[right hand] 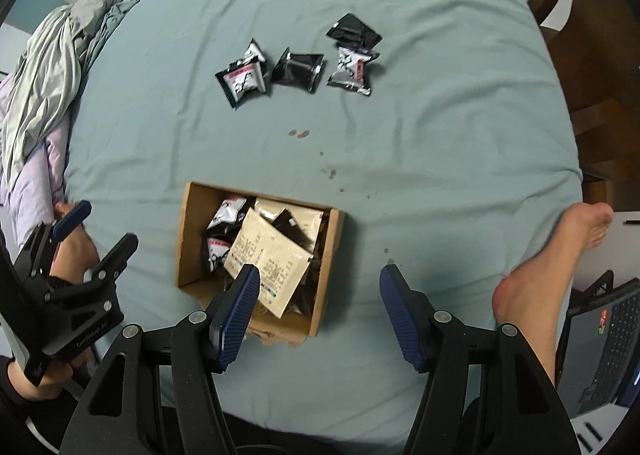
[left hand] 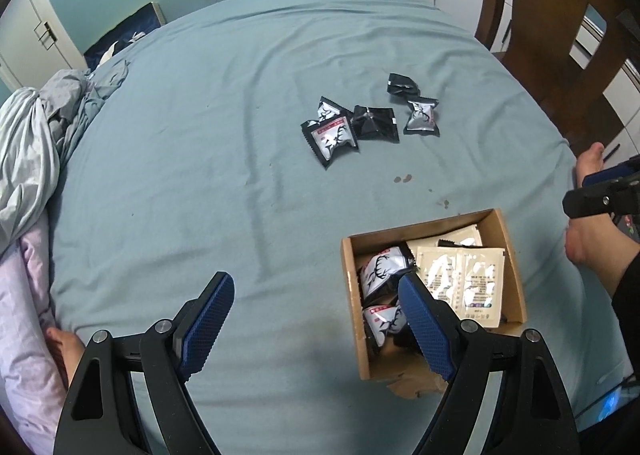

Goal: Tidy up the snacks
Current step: 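Release the sachet and black packet into the box with both tools, then move the right tool from the box toward the packet pile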

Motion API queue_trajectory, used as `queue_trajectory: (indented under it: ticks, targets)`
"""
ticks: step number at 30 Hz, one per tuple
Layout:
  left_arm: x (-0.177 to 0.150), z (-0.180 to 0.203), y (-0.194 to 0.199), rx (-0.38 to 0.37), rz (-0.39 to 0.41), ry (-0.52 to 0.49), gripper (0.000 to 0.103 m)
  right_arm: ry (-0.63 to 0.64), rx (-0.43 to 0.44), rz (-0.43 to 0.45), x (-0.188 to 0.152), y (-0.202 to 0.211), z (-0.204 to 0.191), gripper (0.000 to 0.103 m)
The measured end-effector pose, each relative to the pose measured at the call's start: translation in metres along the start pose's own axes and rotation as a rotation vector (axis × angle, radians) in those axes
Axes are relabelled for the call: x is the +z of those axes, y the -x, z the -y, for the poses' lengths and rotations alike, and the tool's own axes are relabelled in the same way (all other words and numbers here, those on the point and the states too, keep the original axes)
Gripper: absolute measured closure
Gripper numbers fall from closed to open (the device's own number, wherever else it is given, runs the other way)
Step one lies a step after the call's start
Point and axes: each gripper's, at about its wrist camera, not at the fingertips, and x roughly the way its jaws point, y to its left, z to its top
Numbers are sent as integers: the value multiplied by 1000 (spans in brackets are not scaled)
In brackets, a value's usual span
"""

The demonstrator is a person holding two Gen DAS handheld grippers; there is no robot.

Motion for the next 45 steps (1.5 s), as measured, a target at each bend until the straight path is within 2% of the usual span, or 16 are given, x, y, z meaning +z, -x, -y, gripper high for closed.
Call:
queue_trajectory:
  ticks: [7, 18, 20, 23, 26, 29, 32, 36, 42, 45]
  targets:
    - [-1, -2, -4, 0, -21, 8, 18, 32, -47, 54, -2, 6, -4, 42]
    - [0, 0, -3, 3, -28, 7, 18, 146, -213, 146, 0, 8, -17, 42]
    - [1, 0, -4, 9, -26, 5, 18, 148, -274, 168, 4, 7, -16, 42]
    - [1, -1, -6, 15, -32, 8, 18, 80, -307, 180, 10, 2, -8, 42]
    - [1, -1, -10, 18, -46, 17, 18, -4, -234, 147, 15, -10, 4, 42]
    - [2, 0, -13, 27, -59, 18, 18, 25, -215, 111, 19, -23, 2, 42]
    - [3, 4, -14, 31, -64, 7, 18, 46, -218, 134, 22, -25, -2, 42]
    - [3, 8, -19, 23, -76, 4, 18, 31, -157, 144, 31, -31, -1, 42]
    - [2, 14, -34, 32, -113, -14, 18, -75, -61, 106, 54, -41, 30, 42]
    - [2, 13, -38, 42, -122, -12, 18, -82, -65, 115, 70, -47, 39, 42]
